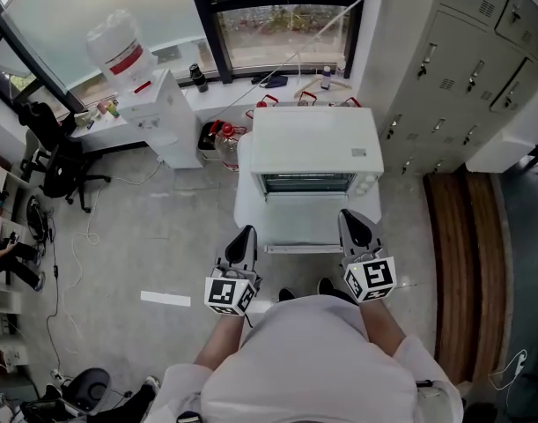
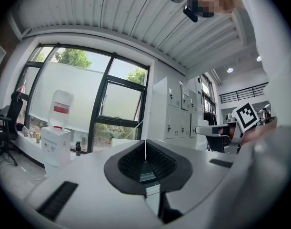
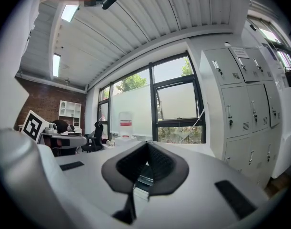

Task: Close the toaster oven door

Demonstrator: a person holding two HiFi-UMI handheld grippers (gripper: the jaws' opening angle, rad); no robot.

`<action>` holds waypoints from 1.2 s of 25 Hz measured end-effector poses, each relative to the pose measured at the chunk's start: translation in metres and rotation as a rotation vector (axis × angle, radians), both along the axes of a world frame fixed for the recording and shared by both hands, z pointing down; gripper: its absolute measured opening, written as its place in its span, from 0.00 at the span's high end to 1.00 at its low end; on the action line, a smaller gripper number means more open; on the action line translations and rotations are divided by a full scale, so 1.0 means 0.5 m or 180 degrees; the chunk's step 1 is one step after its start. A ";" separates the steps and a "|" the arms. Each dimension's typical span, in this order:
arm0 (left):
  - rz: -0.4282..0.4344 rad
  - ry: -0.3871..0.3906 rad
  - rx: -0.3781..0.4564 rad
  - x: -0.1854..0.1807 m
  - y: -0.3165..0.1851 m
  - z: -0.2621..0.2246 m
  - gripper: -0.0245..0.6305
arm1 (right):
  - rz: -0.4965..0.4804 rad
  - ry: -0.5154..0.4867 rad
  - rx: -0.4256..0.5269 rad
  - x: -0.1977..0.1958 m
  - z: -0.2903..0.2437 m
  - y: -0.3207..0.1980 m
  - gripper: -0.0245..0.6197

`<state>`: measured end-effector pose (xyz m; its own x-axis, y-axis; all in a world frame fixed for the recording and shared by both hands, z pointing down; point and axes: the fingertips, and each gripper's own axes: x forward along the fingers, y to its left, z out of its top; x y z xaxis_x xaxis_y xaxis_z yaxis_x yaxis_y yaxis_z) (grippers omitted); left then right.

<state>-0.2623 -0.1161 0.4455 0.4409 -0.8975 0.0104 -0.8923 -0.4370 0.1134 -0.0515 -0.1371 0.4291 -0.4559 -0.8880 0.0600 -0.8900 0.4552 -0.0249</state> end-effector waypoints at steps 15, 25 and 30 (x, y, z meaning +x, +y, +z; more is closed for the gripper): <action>-0.0196 0.0017 -0.0014 0.018 -0.008 -0.007 0.93 | -0.0213 -0.0174 -0.0081 0.015 0.000 -0.022 0.95; -0.0261 0.0069 -0.0063 0.036 -0.020 -0.004 0.93 | -0.0298 -0.0772 -0.0305 0.048 0.000 -0.038 0.95; -0.0259 0.0078 -0.0085 0.044 -0.027 -0.006 0.93 | -0.0354 -0.1455 -0.0529 0.065 -0.006 -0.048 0.95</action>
<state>-0.2401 -0.1297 0.4425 0.3668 -0.9300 0.0248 -0.9216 -0.3596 0.1463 -0.0190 -0.1609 0.4262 -0.5600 -0.8279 -0.0316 -0.7174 0.5036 -0.4814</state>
